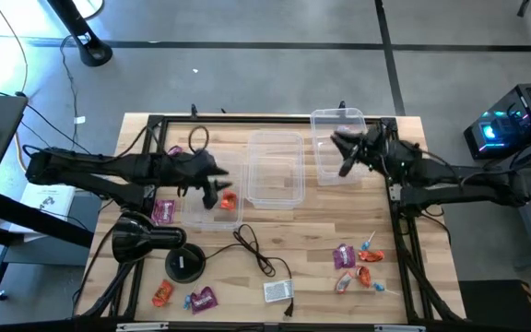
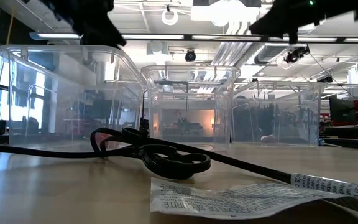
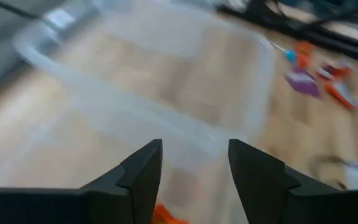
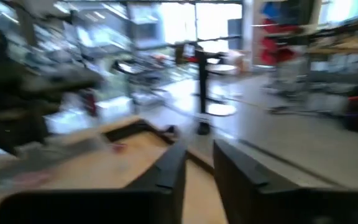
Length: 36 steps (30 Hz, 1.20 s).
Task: Sort candy
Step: Put the orange candy into the left transparent bin
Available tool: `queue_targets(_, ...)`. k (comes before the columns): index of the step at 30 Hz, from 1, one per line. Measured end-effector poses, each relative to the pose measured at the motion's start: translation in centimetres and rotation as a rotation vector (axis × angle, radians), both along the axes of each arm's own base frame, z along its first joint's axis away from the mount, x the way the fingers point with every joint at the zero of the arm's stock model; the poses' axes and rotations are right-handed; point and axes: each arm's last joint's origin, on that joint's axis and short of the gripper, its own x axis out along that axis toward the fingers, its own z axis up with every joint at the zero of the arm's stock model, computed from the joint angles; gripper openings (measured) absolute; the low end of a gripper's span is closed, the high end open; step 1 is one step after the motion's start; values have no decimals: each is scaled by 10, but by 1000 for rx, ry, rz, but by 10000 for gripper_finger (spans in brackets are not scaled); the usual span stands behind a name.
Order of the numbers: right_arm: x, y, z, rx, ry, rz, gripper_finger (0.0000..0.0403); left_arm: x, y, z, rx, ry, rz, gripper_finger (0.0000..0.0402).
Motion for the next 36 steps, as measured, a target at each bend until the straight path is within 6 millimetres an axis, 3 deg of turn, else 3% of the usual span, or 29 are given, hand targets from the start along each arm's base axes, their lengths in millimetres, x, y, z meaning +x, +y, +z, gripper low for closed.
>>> queue_targets(7,4,-23,32,-21,119,-433,197,5,16,20,161,-89,95,182)
queue_targets(11,2,-52,37,67,82,-638,221,8,23,22,198,-108,110,182)
queue_targets(18,-12,-115,10,278,163,-780,224,18,31,20,209,-145,115,182)
queue_targets(24,-36,-155,3,406,151,-830,224,31,25,22,248,-242,15,182)
queue_targets(27,-47,-166,-5,472,181,-852,224,31,24,12,267,-337,16,182)
queue_targets(32,-43,-171,-25,608,285,-758,224,23,26,-16,196,-498,71,182)
queue_targets(36,-43,-172,-40,644,426,-770,224,18,22,-24,140,-545,78,182)
